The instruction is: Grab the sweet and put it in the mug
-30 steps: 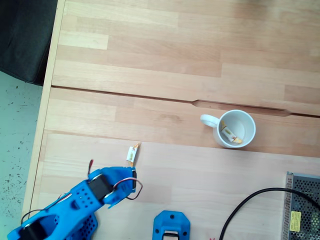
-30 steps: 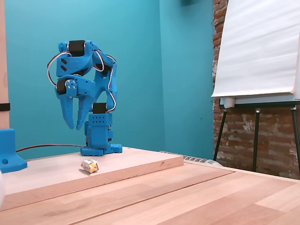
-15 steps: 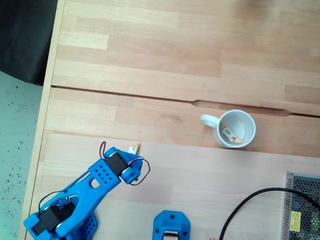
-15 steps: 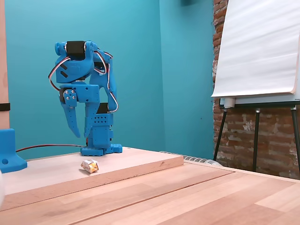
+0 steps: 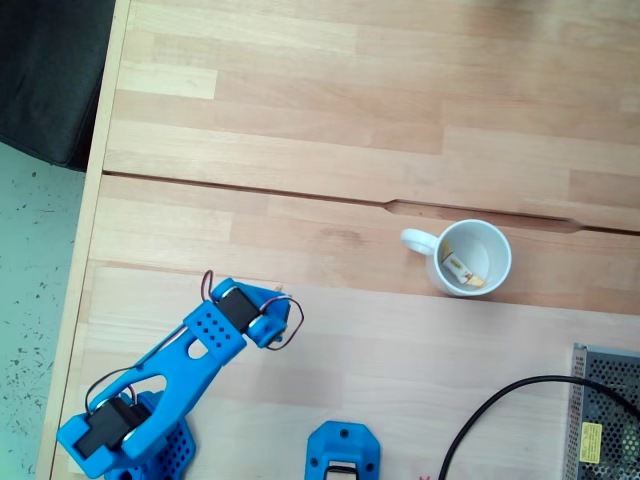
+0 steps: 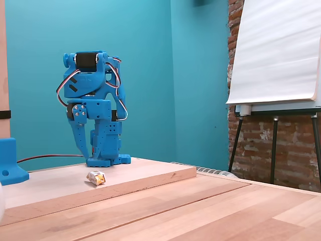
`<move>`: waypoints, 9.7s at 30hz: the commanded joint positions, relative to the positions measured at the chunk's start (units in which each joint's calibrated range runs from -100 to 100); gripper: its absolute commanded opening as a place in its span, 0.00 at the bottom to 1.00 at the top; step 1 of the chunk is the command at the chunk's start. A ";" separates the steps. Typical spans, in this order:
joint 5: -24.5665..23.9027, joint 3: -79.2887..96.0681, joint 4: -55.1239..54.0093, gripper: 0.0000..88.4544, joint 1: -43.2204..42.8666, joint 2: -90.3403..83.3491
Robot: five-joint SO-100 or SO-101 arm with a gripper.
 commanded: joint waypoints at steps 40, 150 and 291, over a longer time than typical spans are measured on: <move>-2.93 3.17 -0.68 0.44 -1.52 0.04; -3.47 -38.13 -1.81 0.06 13.73 6.59; 24.18 -60.88 -36.89 0.05 14.97 23.45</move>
